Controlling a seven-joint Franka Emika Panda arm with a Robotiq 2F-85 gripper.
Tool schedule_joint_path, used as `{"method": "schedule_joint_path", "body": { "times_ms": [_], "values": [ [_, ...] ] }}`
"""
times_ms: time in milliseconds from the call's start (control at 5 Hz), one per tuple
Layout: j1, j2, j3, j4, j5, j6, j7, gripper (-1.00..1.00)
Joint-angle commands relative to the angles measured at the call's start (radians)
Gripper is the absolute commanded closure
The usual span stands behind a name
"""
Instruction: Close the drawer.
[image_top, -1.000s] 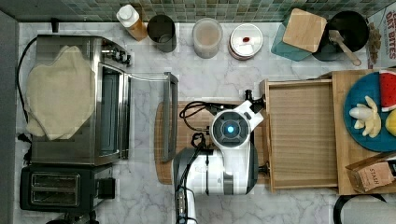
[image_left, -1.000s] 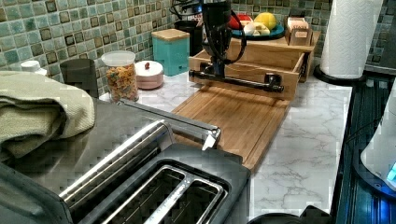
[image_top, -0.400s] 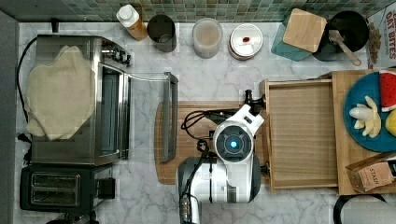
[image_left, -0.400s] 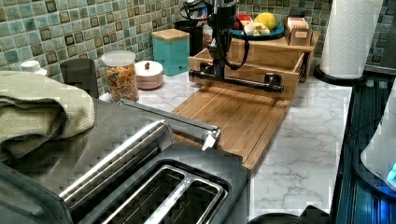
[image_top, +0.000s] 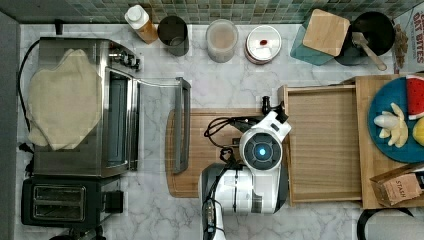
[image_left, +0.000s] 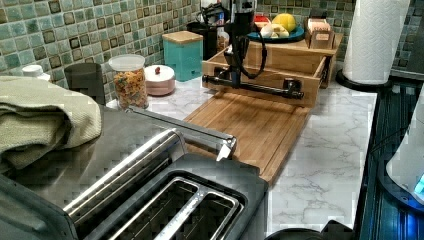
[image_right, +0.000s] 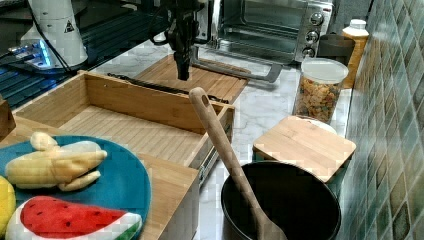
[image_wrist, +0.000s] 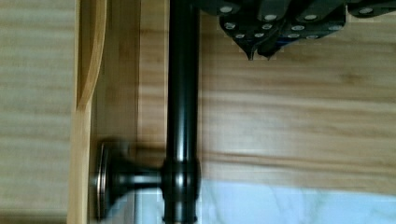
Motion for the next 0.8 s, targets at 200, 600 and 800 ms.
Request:
{"method": "schedule_joint_path", "body": {
  "times_ms": [200, 600, 800],
  "values": [
    [-0.018, 0.031, -0.028, -0.004, 0.037, 0.029, -0.008, 1.0],
    [-0.045, 0.053, -0.069, 0.02, 0.01, 0.058, -0.075, 1.0],
    [-0.084, 0.131, -0.094, 0.13, 0.092, 0.021, -0.27, 1.0]
  ]
}}
